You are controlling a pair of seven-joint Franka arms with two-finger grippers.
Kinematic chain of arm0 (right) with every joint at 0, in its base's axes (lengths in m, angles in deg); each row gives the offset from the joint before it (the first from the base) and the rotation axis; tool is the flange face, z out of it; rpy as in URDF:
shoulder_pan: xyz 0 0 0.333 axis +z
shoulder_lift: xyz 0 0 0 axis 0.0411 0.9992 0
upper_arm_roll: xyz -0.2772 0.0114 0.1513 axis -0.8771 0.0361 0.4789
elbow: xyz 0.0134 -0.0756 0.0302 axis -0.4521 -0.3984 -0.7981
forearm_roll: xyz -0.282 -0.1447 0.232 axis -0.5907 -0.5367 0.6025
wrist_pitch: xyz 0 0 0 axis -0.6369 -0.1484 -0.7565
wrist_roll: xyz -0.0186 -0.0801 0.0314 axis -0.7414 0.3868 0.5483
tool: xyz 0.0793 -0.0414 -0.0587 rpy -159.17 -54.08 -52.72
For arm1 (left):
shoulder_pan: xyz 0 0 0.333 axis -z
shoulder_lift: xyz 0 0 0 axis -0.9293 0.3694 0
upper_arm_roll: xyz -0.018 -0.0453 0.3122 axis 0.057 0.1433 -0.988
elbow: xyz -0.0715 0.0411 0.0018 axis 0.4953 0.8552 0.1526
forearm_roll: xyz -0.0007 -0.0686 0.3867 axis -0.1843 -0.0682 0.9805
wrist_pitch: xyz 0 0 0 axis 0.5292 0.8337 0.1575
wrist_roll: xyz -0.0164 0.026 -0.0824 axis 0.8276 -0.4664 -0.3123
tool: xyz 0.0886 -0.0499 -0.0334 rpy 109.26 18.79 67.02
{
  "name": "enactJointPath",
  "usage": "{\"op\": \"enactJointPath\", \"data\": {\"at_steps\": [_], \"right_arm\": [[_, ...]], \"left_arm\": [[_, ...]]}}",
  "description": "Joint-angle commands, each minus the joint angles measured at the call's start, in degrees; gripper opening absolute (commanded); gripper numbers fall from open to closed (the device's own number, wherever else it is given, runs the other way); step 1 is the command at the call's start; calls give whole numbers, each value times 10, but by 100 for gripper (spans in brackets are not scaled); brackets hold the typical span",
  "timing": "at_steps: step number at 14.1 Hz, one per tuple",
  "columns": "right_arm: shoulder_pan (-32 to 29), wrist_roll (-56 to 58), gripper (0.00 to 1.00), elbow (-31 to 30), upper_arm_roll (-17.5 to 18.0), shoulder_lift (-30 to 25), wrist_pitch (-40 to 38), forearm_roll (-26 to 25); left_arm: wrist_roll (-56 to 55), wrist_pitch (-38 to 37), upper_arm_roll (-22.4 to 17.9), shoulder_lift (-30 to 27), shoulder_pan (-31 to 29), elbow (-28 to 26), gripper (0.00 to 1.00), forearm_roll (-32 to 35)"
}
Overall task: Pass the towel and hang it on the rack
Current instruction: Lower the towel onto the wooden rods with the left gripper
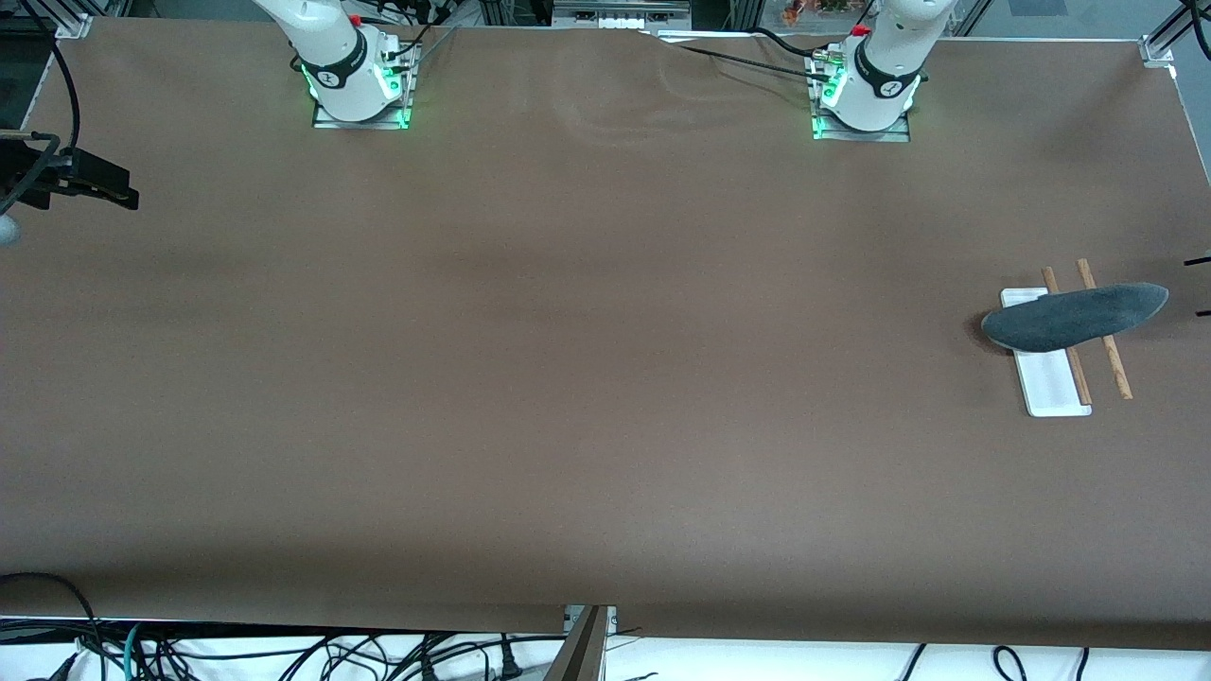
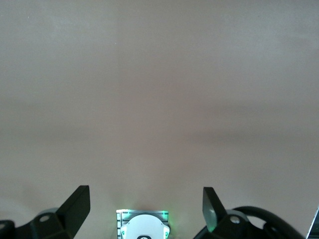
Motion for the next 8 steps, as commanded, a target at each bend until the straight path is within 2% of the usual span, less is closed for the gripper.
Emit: {"op": "enactJointPath", "data": {"at_steps": [1,4,8], "right_arm": [[1,9,100,13,2,3,-5,10],[0,9,100,13,0,10,0,11],[2,8,100,13,3,9,1,10]], "left_arm": [[0,-18,-2,-13,40,49,100,14],[-74,-47,0,-43,55,53,100,14],[-204,-129,1,-94,105,53,100,14]]}}
